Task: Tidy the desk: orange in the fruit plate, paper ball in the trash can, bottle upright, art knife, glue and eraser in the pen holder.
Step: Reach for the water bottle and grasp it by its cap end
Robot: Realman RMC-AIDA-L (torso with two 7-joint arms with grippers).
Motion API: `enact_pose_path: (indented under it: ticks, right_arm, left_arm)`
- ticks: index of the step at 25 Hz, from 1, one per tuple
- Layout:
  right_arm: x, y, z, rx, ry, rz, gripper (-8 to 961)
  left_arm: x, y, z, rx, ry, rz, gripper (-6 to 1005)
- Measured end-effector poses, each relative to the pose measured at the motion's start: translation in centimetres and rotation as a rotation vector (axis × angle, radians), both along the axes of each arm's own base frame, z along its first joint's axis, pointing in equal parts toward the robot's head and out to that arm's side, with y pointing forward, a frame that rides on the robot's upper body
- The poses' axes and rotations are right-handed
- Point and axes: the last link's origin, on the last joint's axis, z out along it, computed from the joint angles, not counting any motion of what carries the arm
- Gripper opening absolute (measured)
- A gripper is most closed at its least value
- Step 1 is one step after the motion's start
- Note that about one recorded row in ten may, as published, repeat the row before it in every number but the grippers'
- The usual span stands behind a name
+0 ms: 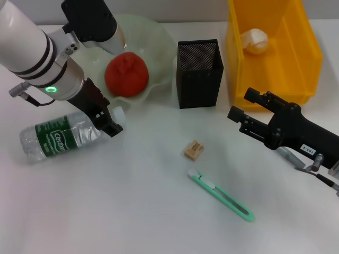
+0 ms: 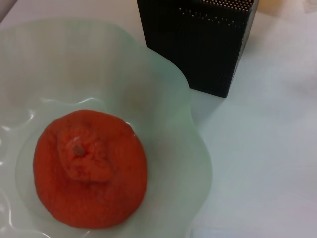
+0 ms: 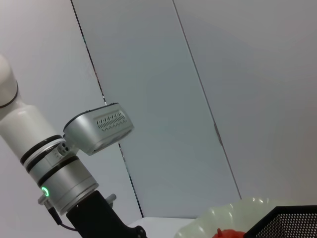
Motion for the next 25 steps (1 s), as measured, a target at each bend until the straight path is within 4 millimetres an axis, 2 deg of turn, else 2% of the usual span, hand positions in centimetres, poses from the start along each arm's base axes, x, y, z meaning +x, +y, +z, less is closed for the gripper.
enact_pose_path:
  ticks: [25]
  right_arm:
    - [-0.44,0.53,-0.21,-0.005,-0.002,0.008,737]
  left_arm:
    - [0.0,-0.03,0.15,0.002,0.002,-0.014,727]
